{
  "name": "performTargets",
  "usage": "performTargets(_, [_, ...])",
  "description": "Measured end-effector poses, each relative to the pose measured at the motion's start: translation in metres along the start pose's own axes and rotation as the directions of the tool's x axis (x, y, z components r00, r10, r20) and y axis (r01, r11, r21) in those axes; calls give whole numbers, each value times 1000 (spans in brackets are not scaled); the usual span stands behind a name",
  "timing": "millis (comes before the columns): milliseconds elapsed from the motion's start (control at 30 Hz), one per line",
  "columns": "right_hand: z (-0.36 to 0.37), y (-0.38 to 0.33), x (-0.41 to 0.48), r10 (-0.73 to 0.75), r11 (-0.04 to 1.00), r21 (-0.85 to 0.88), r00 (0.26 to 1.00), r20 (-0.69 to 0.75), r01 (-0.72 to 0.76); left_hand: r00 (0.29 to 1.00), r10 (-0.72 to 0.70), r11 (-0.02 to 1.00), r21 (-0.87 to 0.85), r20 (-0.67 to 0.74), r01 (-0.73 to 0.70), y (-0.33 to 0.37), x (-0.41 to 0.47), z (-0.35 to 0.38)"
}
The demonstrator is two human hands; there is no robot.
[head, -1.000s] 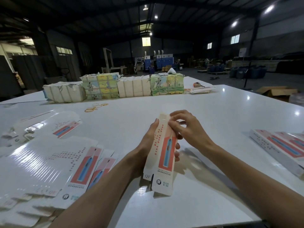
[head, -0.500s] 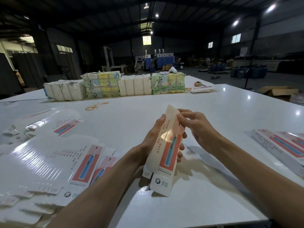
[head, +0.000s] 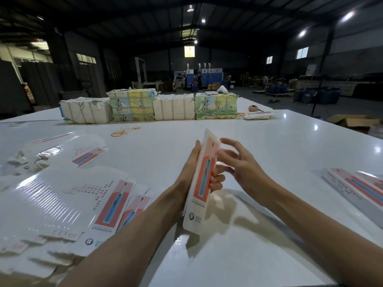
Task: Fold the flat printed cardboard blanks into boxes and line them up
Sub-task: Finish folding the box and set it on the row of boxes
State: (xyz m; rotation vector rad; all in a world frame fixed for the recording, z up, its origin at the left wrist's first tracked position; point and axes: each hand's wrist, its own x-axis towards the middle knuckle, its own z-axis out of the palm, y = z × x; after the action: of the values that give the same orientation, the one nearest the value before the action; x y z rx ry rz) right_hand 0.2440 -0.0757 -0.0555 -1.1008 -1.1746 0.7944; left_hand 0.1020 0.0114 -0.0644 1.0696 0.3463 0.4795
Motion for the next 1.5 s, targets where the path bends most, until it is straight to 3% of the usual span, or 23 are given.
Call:
performTargets(133, [6,7,-2,-46,998,-33,999,-3,45,999,14,1000,-1,-39,-14,-5,2,-2])
performTargets(300, [0,7,0,-114,987,-125,990,-88,102,925,255,953,237,-282,-190,-7,2,5])
performTargets(467, [0,6,4,-142,975,-192,978,-153,111,824,521,752,576,-224,-320,-12,2,8])
performTargets(600, [-1,3,3,-138,981,-157,976,-170,112,896,436,787,517,-81,-337,-11,1,16])
performTargets(700, [-2,0,2,-132,984,-143,978,-159,109,907,419,749,577,-31,-327,-13,-1,20])
performTargets(933, [0,3,2,-190,963,-209,978,-83,169,915,391,787,553,-102,-275,-11,-2,18])
performTargets(1133, [-3,9,2,-129,965,-233,991,-23,120,928,339,794,575,-152,-196,-12,-5,17])
performTargets(1333, [-8,11,8,-117,987,-137,962,-248,85,955,277,781,604,-108,-158,-11,-8,19])
performTargets(1500, [-18,15,12,-60,993,-118,962,-266,30,968,244,776,610,-51,-163,-14,-9,22])
